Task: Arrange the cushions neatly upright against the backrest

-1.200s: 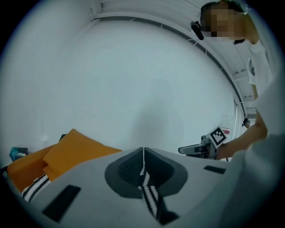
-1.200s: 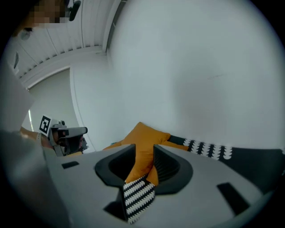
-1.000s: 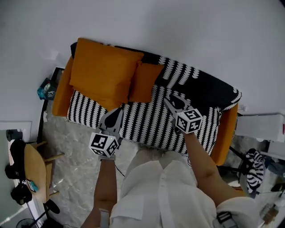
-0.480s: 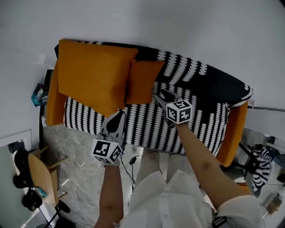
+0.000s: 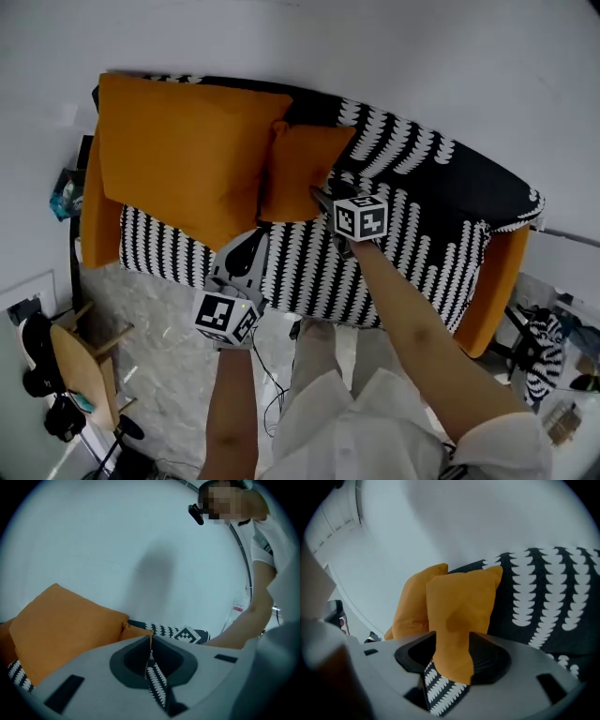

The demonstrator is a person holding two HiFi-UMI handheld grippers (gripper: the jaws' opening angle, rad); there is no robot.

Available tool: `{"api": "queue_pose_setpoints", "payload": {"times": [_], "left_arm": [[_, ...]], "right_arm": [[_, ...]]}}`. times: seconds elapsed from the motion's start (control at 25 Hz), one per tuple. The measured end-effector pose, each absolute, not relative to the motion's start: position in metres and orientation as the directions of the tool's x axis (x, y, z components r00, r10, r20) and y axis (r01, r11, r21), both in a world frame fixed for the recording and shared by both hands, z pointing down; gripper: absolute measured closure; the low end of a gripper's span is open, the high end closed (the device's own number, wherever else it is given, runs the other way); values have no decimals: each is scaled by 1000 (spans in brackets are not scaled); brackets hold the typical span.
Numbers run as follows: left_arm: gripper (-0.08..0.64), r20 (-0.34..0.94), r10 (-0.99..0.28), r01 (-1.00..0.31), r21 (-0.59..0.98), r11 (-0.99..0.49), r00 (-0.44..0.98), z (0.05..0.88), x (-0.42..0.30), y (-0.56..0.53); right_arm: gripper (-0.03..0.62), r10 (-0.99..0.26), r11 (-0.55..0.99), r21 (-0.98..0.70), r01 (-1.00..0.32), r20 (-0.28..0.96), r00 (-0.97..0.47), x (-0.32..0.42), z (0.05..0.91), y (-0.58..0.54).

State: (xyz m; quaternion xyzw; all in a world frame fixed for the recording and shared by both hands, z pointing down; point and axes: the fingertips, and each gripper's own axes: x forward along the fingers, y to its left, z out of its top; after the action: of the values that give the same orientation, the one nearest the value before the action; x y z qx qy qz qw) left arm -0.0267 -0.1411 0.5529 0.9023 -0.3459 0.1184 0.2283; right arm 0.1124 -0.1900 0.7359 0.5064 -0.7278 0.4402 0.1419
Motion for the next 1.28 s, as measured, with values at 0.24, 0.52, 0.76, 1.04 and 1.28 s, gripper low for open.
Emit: {"api": "queue_pose_setpoints", "payload": {"times": [0.24, 0.52, 0.76, 1.04, 1.28], "left_arm": [[543, 384, -549, -666, 323, -673, 742, 560, -23, -149], [543, 395, -533, -658, 340, -672, 748, 563, -19, -139], [543, 399, -515, -644, 341, -685, 759, 558, -6, -127], [543, 384, -483, -606, 329, -725, 787, 538, 28, -115], [543, 361, -421, -538, 337, -773, 832, 521, 80, -95]], "right_arm": [[378, -593, 107, -472, -875, 676, -437, 108, 752, -204], [505, -569, 119, -447, -887, 701, -430, 103, 750, -212], [580, -564, 185, -398, -898, 705, -429, 101, 735, -196], [581, -576, 266, -314, -911, 706, -412, 126, 701, -171], [581, -579, 337, -236, -911, 712, -399, 178, 673, -130]]}}
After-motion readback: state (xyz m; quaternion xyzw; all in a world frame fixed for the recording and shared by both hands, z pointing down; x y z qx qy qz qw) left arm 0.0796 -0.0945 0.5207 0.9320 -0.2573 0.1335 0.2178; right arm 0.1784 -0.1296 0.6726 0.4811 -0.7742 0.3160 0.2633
